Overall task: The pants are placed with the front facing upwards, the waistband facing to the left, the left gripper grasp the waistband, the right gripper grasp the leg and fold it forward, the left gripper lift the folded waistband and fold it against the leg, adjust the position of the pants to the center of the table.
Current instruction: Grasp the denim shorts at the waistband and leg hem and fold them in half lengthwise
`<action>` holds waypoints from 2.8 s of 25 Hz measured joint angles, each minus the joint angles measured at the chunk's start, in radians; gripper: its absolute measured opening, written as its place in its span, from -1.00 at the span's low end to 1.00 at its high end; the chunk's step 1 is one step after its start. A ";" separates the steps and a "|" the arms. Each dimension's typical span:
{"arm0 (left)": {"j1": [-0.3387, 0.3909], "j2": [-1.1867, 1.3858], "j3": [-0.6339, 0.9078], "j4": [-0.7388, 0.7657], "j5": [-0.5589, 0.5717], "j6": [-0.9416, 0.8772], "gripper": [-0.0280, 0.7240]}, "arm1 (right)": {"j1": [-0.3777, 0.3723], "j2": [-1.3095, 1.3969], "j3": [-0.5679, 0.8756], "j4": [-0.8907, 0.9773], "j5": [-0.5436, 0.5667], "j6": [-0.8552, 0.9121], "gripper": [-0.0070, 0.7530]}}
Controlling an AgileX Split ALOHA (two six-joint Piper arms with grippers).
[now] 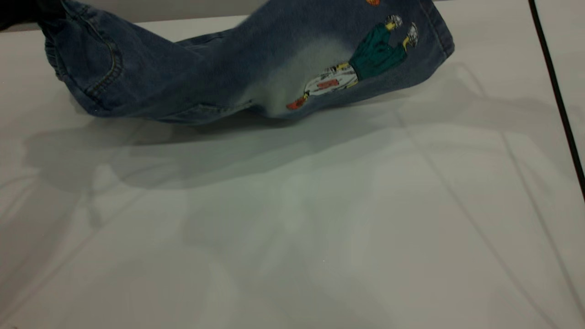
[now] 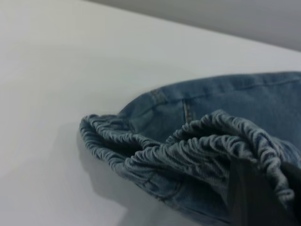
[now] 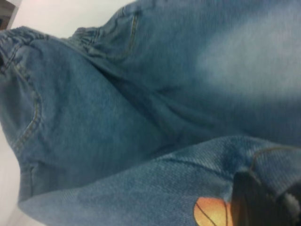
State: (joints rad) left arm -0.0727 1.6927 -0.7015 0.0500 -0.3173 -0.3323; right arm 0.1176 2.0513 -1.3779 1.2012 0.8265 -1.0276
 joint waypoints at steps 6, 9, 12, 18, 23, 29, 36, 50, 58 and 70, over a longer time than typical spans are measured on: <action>0.000 0.008 0.000 0.001 -0.048 -0.018 -0.62 | 0.000 0.089 -0.115 -0.001 0.001 0.007 -0.92; 0.000 0.028 -0.001 0.001 -0.089 -0.021 -0.62 | 0.000 0.140 -0.168 -0.001 0.003 0.007 -0.92; 0.000 0.060 -0.015 0.001 -0.090 -0.045 -0.62 | 0.000 0.186 -0.218 -0.001 0.006 0.007 -0.92; 0.000 0.138 -0.093 0.001 -0.065 -0.048 -0.62 | 0.000 0.252 -0.292 -0.001 0.009 0.008 -0.92; 0.000 0.183 -0.190 0.004 -0.001 -0.044 -0.62 | 0.000 0.294 -0.355 -0.001 0.002 0.010 -0.92; 0.000 0.248 -0.293 0.009 0.073 -0.040 -0.62 | 0.000 0.342 -0.443 -0.001 -0.003 0.027 -0.92; 0.000 0.284 -0.354 0.034 0.085 -0.039 -0.62 | 0.000 0.412 -0.475 0.000 -0.041 0.030 -0.92; 0.001 0.330 -0.360 0.032 0.131 -0.002 -0.62 | 0.000 0.428 -0.475 0.001 -0.051 0.058 -0.71; 0.001 0.330 -0.360 0.027 0.187 0.003 -0.62 | 0.001 0.428 -0.475 0.001 -0.085 0.064 0.00; 0.031 0.330 -0.360 0.026 0.226 0.003 -0.62 | 0.000 0.423 -0.475 -0.053 -0.069 0.091 0.09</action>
State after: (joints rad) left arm -0.0419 2.0227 -1.0617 0.0764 -0.0915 -0.3295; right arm 0.1179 2.4742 -1.8528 1.1478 0.7571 -0.9366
